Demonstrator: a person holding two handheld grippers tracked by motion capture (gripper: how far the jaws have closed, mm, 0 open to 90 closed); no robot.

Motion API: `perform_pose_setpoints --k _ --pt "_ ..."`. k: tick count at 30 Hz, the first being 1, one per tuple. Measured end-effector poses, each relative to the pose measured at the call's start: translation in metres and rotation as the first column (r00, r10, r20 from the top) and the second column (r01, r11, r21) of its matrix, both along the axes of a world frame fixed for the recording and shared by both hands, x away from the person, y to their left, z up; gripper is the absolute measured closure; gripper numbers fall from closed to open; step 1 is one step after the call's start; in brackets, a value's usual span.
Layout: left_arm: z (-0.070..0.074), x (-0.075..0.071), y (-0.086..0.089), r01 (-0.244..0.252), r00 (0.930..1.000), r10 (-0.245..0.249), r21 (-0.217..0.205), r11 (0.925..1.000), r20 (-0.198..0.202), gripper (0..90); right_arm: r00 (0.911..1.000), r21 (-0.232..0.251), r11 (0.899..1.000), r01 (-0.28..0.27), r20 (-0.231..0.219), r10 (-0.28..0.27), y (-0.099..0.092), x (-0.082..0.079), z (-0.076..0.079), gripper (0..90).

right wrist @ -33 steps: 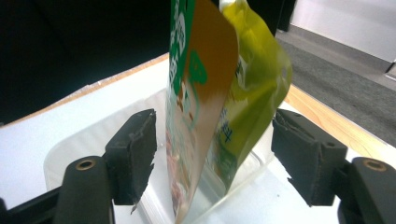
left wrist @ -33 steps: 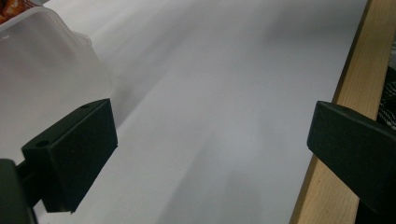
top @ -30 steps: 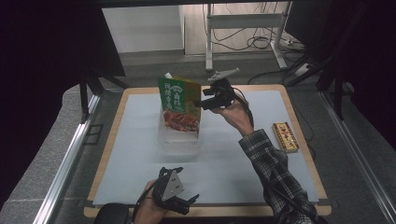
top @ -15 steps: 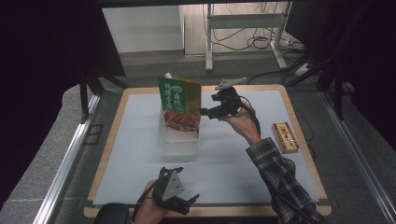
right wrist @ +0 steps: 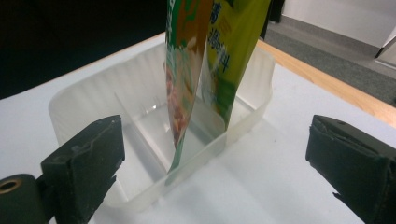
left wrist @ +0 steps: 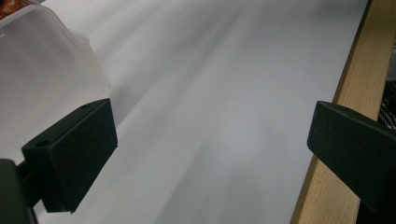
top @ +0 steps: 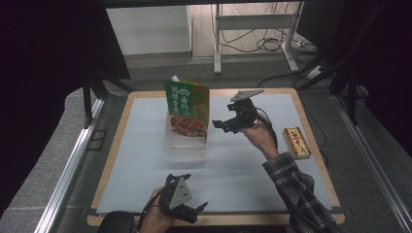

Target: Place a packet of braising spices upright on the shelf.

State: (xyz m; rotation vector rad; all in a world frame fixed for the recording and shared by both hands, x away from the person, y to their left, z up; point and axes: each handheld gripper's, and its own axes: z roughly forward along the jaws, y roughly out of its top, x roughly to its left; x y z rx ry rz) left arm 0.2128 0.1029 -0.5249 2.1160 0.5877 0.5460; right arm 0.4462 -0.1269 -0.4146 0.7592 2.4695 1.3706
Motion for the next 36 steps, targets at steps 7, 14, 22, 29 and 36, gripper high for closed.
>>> perform_pose_setpoints --k 7,14,22,29,36 --pt "0.0 0.0 0.0 0.0 1.0 0.0 0.002 1.0 0.001 1.4 1.0 -0.002 1.0 0.006 -0.007 -0.006 -0.009 -0.006 -0.008 3.7" --pt "-0.001 0.0 -0.001 0.0 1.0 0.0 -0.004 1.0 0.003 1.4 0.9999 -0.027 1.0 0.008 0.007 -0.008 -0.015 -0.015 -0.013 3.4" --pt "-0.001 0.0 -0.001 0.001 1.0 -0.001 0.0 1.0 0.003 1.4 0.9997 -0.052 0.999 0.012 0.021 -0.011 -0.024 -0.025 -0.02 3.4" --pt "-0.001 -0.001 -0.001 0.006 1.0 -0.006 0.0 1.0 0.006 1.4 0.9996 -0.063 0.998 0.028 0.009 -0.027 -0.033 -0.026 -0.026 3.4" --pt "0.0 -0.001 -0.001 0.011 0.9999 -0.011 -0.003 0.9999 0.009 1.4 0.999 -0.088 0.995 0.042 0.017 -0.04 -0.037 -0.028 -0.03 3.4"
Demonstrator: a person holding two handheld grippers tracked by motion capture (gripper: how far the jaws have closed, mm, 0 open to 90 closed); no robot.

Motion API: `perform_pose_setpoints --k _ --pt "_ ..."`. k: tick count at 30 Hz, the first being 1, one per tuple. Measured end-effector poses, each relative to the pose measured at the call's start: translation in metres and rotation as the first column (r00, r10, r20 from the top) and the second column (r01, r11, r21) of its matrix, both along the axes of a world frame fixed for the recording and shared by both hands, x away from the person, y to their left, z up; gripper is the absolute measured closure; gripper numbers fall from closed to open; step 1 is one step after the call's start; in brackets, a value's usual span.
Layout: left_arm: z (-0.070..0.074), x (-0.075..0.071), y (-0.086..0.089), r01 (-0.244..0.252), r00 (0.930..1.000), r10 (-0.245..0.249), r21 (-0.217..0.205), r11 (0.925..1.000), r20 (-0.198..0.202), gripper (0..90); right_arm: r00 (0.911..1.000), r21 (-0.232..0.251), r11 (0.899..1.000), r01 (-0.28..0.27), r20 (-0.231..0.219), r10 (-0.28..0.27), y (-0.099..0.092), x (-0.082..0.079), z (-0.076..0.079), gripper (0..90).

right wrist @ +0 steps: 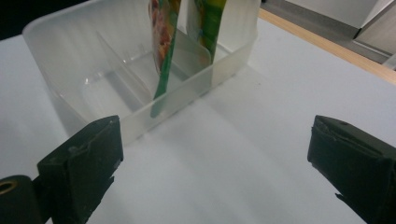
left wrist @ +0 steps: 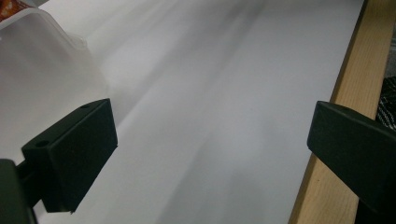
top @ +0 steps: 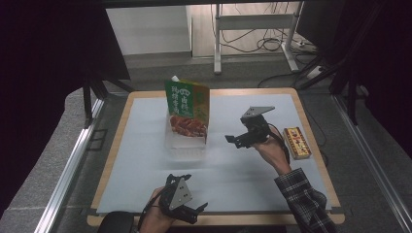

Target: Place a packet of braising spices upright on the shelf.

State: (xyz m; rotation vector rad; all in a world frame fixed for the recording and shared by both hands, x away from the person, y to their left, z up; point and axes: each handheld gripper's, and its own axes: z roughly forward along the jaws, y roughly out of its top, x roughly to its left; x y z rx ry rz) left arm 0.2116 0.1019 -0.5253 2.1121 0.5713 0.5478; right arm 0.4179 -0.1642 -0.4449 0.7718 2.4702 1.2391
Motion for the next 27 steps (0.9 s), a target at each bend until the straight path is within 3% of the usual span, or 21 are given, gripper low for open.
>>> perform_pose_setpoints --k 2,11,14,27 --pt "0.0 0.0 0.001 0.001 1.0 -0.001 0.007 1.0 0.002 1.3 0.9999 -0.018 1.0 0.011 0.002 -0.011 -0.003 0.0 -0.002 3.4" --pt "0.0 0.0 0.001 -0.002 1.0 0.002 0.0 1.0 -0.001 1.3 0.9995 0.001 1.0 0.03 -0.012 -0.03 -0.015 0.002 -0.008 3.4" --pt "0.001 0.0 0.001 0.001 1.0 -0.001 0.008 1.0 0.002 1.4 0.9986 0.011 0.999 0.039 -0.037 -0.039 -0.018 0.002 -0.01 3.4" --pt "0.001 0.0 0.001 0.001 1.0 -0.001 0.008 1.0 0.003 1.4 0.9948 0.019 0.995 0.099 -0.028 -0.098 -0.039 0.002 -0.008 3.4"
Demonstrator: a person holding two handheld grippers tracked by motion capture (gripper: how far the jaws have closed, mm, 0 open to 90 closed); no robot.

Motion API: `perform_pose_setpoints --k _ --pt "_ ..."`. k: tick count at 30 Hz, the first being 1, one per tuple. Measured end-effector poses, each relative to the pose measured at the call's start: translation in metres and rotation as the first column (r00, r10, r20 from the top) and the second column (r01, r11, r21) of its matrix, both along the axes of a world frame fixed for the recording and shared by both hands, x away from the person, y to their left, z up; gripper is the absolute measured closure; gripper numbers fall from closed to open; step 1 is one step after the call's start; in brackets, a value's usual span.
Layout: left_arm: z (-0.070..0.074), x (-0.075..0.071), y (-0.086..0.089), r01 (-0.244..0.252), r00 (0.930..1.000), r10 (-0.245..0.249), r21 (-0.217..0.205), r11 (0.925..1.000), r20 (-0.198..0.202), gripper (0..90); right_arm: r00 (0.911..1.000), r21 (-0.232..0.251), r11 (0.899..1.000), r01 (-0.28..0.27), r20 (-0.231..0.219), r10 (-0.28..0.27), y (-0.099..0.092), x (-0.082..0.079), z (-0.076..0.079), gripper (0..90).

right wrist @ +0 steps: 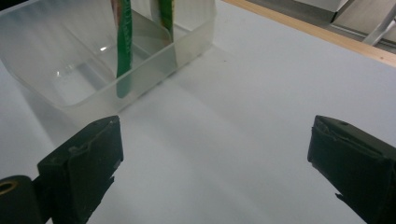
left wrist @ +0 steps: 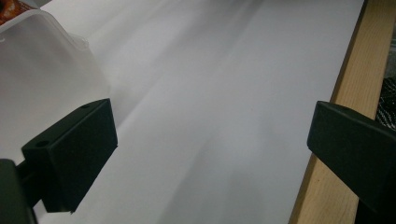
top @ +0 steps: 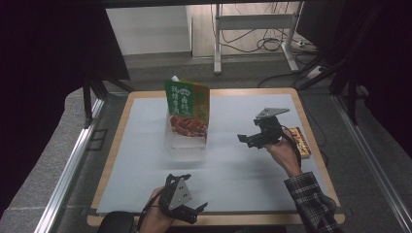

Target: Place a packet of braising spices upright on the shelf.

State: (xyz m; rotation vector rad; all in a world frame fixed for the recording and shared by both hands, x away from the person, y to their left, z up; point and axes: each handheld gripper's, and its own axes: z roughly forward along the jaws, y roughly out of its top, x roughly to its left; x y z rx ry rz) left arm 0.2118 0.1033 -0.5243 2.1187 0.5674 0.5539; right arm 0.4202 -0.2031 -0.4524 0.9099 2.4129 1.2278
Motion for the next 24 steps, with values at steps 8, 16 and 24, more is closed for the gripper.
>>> perform_pose_setpoints --k 8,16,24 --pt "0.0 0.0 0.0 0.001 1.0 -0.001 0.001 1.0 0.001 1.4 0.9986 -0.031 0.998 0.053 -0.004 -0.053 -0.015 0.001 -0.001 3.6" --pt "-0.001 0.0 -0.001 0.001 1.0 -0.001 -0.001 1.0 -0.001 1.4 0.9924 -0.054 0.991 0.12 -0.022 -0.121 -0.036 0.001 -0.005 3.7" --pt "-0.001 -0.001 -0.002 0.002 1.0 -0.002 0.003 1.0 0.0 1.4 0.9818 -0.067 0.981 0.184 -0.036 -0.187 -0.058 0.0 -0.007 3.4"
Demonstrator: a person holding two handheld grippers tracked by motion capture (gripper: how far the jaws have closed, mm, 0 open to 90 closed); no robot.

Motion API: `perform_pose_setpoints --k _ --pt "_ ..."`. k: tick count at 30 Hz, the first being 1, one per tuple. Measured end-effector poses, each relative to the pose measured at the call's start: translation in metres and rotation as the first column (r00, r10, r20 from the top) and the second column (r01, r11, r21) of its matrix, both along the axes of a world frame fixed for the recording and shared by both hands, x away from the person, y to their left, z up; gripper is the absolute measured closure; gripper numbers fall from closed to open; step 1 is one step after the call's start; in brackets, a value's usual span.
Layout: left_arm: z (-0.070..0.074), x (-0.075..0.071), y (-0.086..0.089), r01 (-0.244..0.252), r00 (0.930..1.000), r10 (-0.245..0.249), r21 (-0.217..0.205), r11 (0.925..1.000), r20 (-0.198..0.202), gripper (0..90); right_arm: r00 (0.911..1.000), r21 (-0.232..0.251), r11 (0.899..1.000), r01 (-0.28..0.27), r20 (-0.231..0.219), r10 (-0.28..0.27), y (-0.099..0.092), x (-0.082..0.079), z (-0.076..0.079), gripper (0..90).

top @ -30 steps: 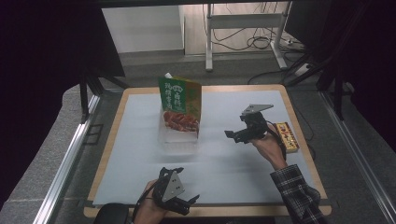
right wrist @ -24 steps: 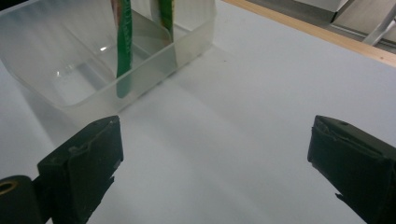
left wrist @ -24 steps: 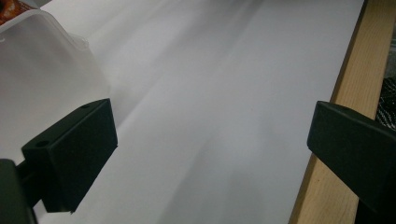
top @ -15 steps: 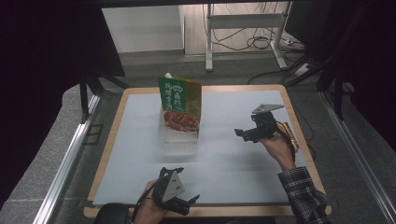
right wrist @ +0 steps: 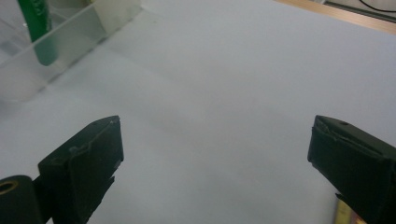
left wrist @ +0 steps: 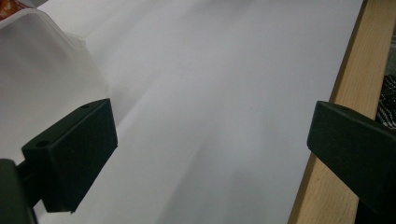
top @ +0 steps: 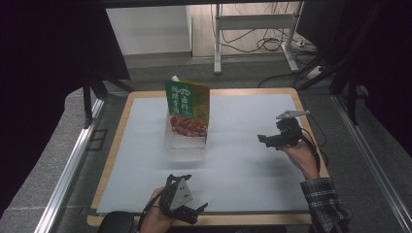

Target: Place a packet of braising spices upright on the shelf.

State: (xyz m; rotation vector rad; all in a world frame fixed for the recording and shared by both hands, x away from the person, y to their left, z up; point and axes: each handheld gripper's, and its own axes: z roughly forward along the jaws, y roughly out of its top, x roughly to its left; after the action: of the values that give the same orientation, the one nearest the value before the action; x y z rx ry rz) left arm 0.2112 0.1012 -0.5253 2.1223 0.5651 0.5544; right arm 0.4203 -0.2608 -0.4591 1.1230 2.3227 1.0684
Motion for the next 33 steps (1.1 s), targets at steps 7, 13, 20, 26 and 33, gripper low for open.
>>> perform_pose_setpoints --k 7,13,20,26,33 --pt "0.0 0.0 0.0 0.001 1.0 -0.001 0.004 1.0 0.0 1.4 0.9977 -0.007 0.998 0.068 -0.01 -0.068 -0.023 0.001 -0.001 2.9" --pt "0.0 0.0 0.0 0.0 1.0 0.0 0.006 1.0 0.0 1.4 0.9896 -0.03 0.99 0.141 -0.026 -0.142 -0.043 0.003 -0.004 2.6" --pt "0.0 0.0 -0.001 0.001 1.0 -0.001 0.007 1.0 0.0 1.4 0.9747 -0.063 0.974 0.218 -0.037 -0.221 -0.059 0.006 -0.011 3.0" --pt "-0.001 0.0 -0.001 0.003 1.0 -0.003 0.01 0.9999 0.0 1.4 0.9607 -0.108 0.956 0.273 -0.019 -0.277 -0.068 0.009 -0.017 6.2" --pt "-0.001 0.0 -0.001 0.006 1.0 -0.006 0.019 0.9998 0.002 1.5 0.9496 -0.159 0.938 0.307 -0.015 -0.313 -0.072 0.013 -0.028 9.0"
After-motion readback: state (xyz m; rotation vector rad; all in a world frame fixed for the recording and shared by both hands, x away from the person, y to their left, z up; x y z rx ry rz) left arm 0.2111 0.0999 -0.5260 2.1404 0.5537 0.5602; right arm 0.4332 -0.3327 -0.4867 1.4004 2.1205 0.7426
